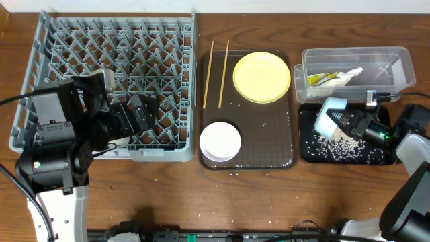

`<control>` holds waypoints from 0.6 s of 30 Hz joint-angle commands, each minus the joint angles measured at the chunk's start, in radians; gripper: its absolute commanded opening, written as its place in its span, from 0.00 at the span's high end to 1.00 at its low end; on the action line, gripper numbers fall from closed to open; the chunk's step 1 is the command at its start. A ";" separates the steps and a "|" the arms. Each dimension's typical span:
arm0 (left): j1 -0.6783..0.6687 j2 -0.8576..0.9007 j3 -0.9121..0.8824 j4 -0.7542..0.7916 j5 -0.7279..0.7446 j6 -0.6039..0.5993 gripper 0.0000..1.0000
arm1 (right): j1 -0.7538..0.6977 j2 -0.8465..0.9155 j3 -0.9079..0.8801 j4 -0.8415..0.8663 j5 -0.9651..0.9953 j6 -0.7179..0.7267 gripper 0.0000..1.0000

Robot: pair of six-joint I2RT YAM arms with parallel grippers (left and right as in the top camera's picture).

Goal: Sort waste into correct bins and load items into the dishwasher
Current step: 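Tip the blue bowl over the black tray to pour out the rice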

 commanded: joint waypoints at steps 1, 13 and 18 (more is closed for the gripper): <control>-0.001 -0.002 0.011 0.001 0.014 0.013 0.01 | -0.008 0.002 -0.005 0.004 -0.090 -0.037 0.99; -0.001 -0.002 0.011 0.001 0.014 0.013 0.02 | 0.000 -0.001 -0.005 -0.043 -0.010 -0.063 0.99; -0.001 -0.002 0.011 0.001 0.014 0.013 0.01 | 0.008 0.000 -0.005 -0.040 -0.093 -0.097 0.99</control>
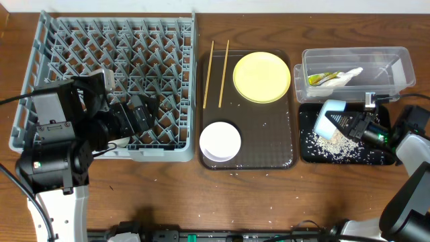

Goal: Sort waste into correct bins and load items into the dishwasher
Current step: 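Tip the blue bowl over the black tray to pour out the rice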

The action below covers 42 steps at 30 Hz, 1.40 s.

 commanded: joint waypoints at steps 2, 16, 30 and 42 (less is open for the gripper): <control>-0.001 -0.002 0.011 0.001 0.013 0.013 0.01 | 0.010 -0.001 -0.003 0.006 -0.074 -0.060 0.99; -0.001 -0.002 0.011 0.001 0.013 0.013 0.02 | 0.048 -0.001 -0.003 0.018 0.040 -0.001 0.99; -0.001 -0.002 0.011 0.001 0.013 0.013 0.02 | 0.103 -0.001 -0.003 0.086 -0.190 -0.094 0.99; -0.001 -0.002 0.011 0.001 0.013 0.013 0.02 | 0.074 -0.001 -0.003 0.102 -0.177 -0.050 0.99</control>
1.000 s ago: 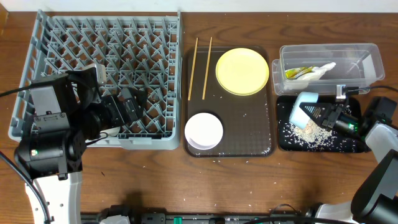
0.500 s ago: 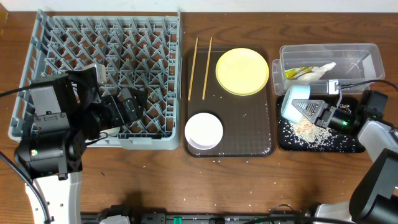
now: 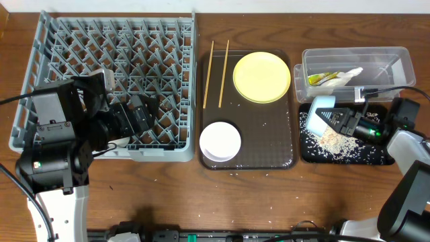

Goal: Sort waste into correct bins and load items into the dishwasher
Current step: 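Tip the blue bowl over the black tray to pour out the rice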

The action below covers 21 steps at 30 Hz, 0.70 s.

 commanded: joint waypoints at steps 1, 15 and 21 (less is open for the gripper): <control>-0.001 -0.002 0.011 0.001 0.014 0.013 0.02 | -0.016 -0.001 -0.001 0.006 -0.116 -0.060 0.99; -0.001 -0.002 0.011 0.001 0.014 0.013 0.02 | -0.015 -0.001 0.000 0.010 -0.117 -0.019 0.99; -0.001 -0.002 0.011 0.001 0.014 0.013 0.02 | -0.013 -0.001 0.001 0.014 -0.028 0.091 0.99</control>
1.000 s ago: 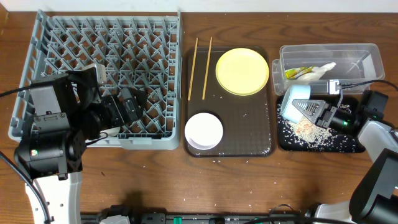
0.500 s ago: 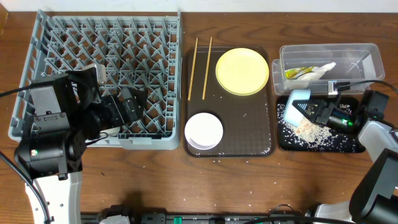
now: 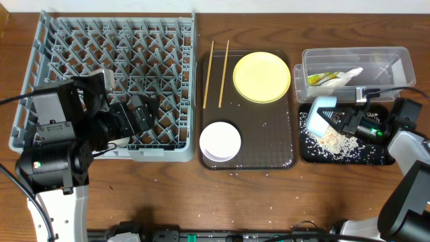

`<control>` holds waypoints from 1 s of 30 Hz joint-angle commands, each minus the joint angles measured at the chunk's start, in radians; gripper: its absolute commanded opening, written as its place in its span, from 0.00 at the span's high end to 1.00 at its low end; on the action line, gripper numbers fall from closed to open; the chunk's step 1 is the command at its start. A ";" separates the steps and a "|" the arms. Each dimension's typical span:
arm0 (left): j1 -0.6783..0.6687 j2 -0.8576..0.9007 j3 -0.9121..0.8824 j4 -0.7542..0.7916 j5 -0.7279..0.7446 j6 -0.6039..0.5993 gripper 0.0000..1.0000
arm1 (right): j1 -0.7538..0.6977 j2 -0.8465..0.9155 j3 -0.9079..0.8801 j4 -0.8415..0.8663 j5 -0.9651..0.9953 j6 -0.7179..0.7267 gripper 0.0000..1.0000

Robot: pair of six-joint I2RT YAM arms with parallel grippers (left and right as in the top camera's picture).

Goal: Sort waste into correct bins and load items into the dishwasher
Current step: 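Tip the blue bowl over the black tray to pour out the rice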

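Note:
My right gripper (image 3: 334, 119) is shut on a light blue cup (image 3: 323, 115), held tipped over the black bin (image 3: 383, 157) at the right. A heap of rice (image 3: 334, 140) lies in that bin below the cup. Behind it stands a clear bin (image 3: 396, 62) holding wrappers (image 3: 334, 77). On the brown tray (image 3: 282, 158) lie two chopsticks (image 3: 216, 64), a yellow plate (image 3: 261, 76) and a white bowl (image 3: 220, 142). The grey dishwasher rack (image 3: 114, 40) fills the left side. My left gripper (image 3: 143, 114) hovers over the rack's front part, its jaws hard to make out.
Loose rice grains are scattered on the brown tray and on the wooden table in front of it. The left arm's body covers the rack's front left corner.
The cup in my right gripper has shifted very slightly; the rice heap beneath looks much the same. The left arm has not moved.
My right gripper first held the blue cup tipped over the middle of the black bin with rice spread below. It then shifted left toward the bin's near-left corner, where it holds the cup now. The left arm stayed still over the rack throughout.

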 commanded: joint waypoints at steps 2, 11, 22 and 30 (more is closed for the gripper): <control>-0.001 -0.002 0.011 0.001 0.013 0.013 0.02 | 0.002 -0.002 0.002 0.011 -0.150 -0.097 0.99; -0.001 -0.002 0.011 0.001 0.013 0.013 0.02 | 0.011 -0.002 0.002 0.058 0.031 0.116 0.99; -0.001 -0.002 0.011 0.001 0.013 0.013 0.02 | 0.058 -0.012 0.002 0.088 0.003 0.176 0.99; -0.001 -0.002 0.011 0.001 0.013 0.013 0.02 | 0.097 -0.153 0.003 0.130 -0.015 0.183 0.99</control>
